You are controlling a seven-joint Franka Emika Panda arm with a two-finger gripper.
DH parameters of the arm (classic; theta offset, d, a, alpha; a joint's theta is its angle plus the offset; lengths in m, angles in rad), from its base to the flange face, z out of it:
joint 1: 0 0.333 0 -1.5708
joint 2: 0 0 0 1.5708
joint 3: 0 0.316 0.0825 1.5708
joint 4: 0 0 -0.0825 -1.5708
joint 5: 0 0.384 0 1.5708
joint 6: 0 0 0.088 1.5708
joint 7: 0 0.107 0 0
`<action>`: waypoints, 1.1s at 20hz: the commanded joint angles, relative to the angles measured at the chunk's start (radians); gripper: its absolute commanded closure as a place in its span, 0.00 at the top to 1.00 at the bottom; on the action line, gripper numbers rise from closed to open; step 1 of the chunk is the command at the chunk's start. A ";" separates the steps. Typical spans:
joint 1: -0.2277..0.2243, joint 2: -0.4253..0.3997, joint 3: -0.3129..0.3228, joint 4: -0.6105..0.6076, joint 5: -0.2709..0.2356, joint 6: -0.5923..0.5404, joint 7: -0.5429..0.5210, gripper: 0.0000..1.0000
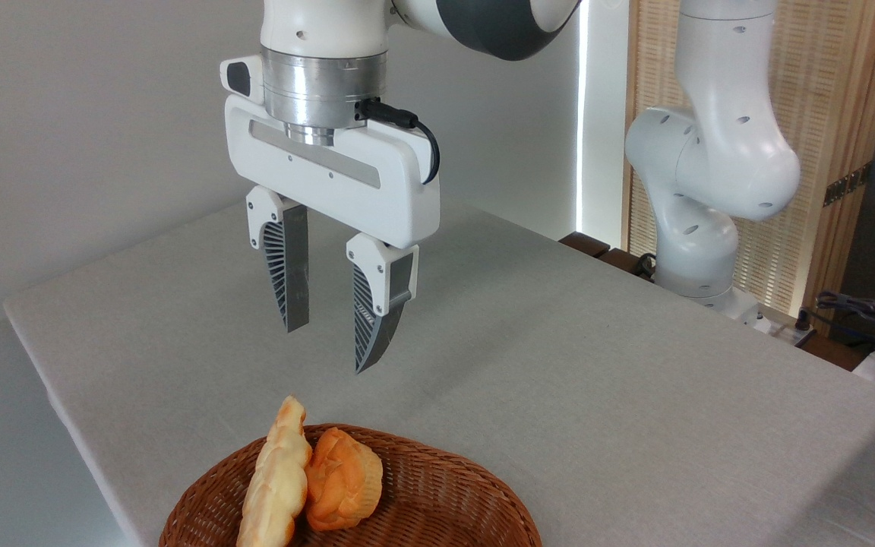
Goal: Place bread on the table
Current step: 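Lower the open gripper toward the elongated bread roll in the basket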
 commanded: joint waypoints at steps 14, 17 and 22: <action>0.002 0.083 0.010 0.003 -0.028 0.179 -0.017 1.00; 0.002 0.108 0.015 0.003 -0.032 0.219 -0.015 1.00; 0.001 0.185 0.015 0.012 -0.034 0.273 -0.015 1.00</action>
